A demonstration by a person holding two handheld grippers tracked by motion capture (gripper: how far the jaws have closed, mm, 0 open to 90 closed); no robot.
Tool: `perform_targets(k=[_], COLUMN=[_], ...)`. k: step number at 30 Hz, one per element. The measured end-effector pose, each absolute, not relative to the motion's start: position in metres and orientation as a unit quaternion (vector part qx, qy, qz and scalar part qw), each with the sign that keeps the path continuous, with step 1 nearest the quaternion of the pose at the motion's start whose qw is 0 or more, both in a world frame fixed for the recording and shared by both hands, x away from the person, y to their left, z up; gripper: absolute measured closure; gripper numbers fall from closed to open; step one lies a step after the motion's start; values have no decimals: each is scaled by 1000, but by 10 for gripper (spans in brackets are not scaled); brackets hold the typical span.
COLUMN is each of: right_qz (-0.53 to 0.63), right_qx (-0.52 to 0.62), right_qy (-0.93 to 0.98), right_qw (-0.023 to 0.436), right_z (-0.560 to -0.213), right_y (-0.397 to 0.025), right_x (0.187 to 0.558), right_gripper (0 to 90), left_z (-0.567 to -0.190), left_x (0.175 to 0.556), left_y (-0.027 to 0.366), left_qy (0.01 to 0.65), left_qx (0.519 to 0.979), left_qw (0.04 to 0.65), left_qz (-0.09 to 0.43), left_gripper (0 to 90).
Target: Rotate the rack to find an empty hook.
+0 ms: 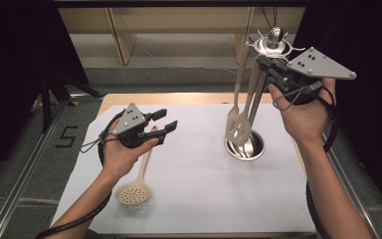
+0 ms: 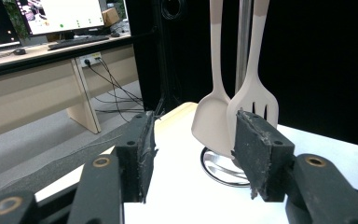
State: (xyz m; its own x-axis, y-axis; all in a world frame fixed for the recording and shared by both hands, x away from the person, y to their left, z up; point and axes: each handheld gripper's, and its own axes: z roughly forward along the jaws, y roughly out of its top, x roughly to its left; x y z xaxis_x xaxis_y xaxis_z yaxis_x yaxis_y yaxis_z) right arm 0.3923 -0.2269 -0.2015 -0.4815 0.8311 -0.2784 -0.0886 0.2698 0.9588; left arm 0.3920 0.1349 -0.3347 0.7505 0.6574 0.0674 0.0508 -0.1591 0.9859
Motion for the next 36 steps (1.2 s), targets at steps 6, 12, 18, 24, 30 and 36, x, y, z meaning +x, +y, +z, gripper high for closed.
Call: perform_targets(k=[6, 12, 18, 24, 30, 36], right_qz=[540, 531, 534, 531, 526, 522], right_qx=[289, 285, 291, 297, 295, 298], right_qy=[667, 668, 666, 664, 665, 665], right_qw=[424, 436, 432, 435, 440, 443], right_z=[-203, -201, -202, -202, -201, -200], right_y=[-220, -213, -209, -203, -202, -198], right_x=[395, 399, 403, 406, 409, 413], right_gripper=[900, 900, 900, 900, 900, 900], left_z=[-334, -335, -336, -335, -336, -337], left_x=[392, 392, 393, 392, 393, 394], left_y=[135, 134, 135, 136, 136, 136], left_qy=[245, 243, 244, 246, 246, 249], left_qx=[719, 720, 721, 719, 720, 720], left_qw=[599, 599, 598, 599, 598, 597], left_qz=[254, 252, 252, 252, 251, 251], left_gripper=[478, 478, 478, 479, 479, 479])
